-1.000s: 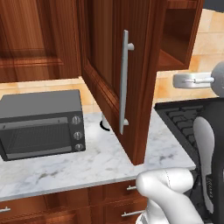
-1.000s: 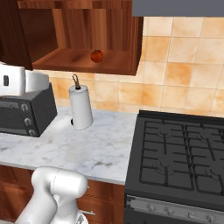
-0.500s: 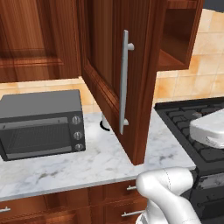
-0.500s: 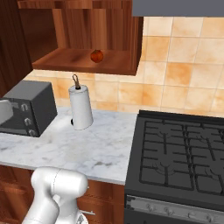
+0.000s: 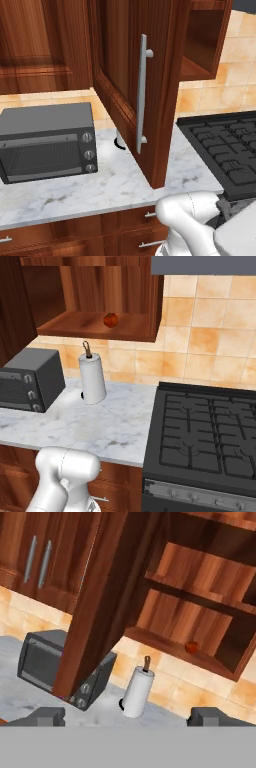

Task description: Pick the tomato from the counter and place it in the cabinet. Then close the cabinet.

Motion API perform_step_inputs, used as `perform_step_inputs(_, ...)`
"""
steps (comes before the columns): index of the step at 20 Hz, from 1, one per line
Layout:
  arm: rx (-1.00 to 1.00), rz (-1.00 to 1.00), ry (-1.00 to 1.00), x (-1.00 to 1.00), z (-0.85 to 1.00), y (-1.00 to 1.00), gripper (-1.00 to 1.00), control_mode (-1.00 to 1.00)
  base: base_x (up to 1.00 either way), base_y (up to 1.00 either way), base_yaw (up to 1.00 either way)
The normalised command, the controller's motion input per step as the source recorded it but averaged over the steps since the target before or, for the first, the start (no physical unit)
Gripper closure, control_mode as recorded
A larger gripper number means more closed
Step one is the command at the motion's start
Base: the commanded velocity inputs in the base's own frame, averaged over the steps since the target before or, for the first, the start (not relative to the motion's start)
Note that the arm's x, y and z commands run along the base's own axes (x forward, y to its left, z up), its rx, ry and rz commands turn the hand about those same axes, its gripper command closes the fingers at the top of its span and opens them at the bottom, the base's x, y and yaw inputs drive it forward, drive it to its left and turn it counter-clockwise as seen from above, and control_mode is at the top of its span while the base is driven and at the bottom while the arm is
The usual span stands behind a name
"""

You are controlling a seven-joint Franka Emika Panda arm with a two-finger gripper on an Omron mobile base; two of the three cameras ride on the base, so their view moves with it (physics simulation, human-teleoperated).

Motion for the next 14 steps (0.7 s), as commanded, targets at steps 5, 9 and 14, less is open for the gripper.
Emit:
perform_step_inputs(5, -0.31, 0.03, 0.0, -0.34, -0.03, 0.71, -1.0, -1.0, 0.0, 0.0, 0.0)
perform_step_inputs(9, -0.46, 0.02, -0.03, 0.1, -0.01, 0.82, -1.0, -1.0, 0.0, 0.0, 0.0)
perform_step_inputs(14, -0.49, 0.0, -0.01, 0.49, -0.03, 0.79, -1.0, -1.0, 0.0, 0.0, 0.0)
